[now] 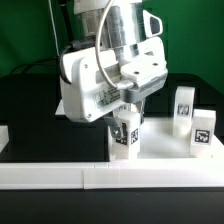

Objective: Assemble square table

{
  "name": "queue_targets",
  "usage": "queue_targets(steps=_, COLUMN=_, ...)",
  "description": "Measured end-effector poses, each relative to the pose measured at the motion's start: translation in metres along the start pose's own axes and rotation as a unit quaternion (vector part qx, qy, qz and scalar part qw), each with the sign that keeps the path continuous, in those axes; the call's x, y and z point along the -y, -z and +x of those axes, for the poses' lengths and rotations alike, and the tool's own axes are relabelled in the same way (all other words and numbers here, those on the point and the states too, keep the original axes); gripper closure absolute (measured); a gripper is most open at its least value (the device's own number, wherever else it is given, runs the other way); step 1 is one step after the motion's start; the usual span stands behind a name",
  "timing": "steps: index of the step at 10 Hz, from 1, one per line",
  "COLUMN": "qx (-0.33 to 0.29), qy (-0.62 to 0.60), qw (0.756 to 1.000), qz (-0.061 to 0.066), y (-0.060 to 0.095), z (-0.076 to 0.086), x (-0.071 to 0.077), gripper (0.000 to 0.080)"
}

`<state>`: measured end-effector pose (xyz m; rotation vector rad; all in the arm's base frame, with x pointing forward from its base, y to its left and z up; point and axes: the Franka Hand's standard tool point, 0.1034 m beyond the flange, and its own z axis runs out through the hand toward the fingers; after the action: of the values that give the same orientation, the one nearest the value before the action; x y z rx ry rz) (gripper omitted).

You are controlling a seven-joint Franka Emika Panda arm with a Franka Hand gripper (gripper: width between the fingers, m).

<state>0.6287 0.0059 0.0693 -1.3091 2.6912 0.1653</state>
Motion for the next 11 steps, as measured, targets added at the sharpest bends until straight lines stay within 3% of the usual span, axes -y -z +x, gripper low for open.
queue_targets(steps=2, qx=0.001, qy=0.095, qw=0.995, qz=-0.002, y=-0.001, z=-0.002, x=-0.002, gripper=0.0228)
queue_targets(steps=3, qx=-0.001, qy=0.169, qw=0.986, qz=-0.010, y=-0.001, z=-0.005, x=-0.006, gripper=0.0228)
queue_targets(steps=4, qx=-0.003, qy=0.261, qw=0.965, qz=-0.013, y=-0.002, z=-0.008, x=-0.008, gripper=0.0166)
queue_targets(steps=6, qx=-0.004, qy=0.307, qw=0.952, qz=-0.012, y=-0.002, z=-0.006, x=-0.007, gripper=0.0155)
queue_targets(steps=8, qx=-0.003, qy=0.387, qw=0.922, qz=-0.012, y=-0.002, z=-0.006, x=-0.007, gripper=0.0150)
queue_targets(steps=10, qx=-0.002, qy=0.499, qw=0.866, qz=-0.032, y=0.002, z=0.006, x=-0.002, gripper=0.0150)
queue_targets(steps=11, qx=-0.011, qy=0.583, qw=0.811, qz=-0.052, y=0.002, z=0.011, x=-0.001, gripper=0.0150)
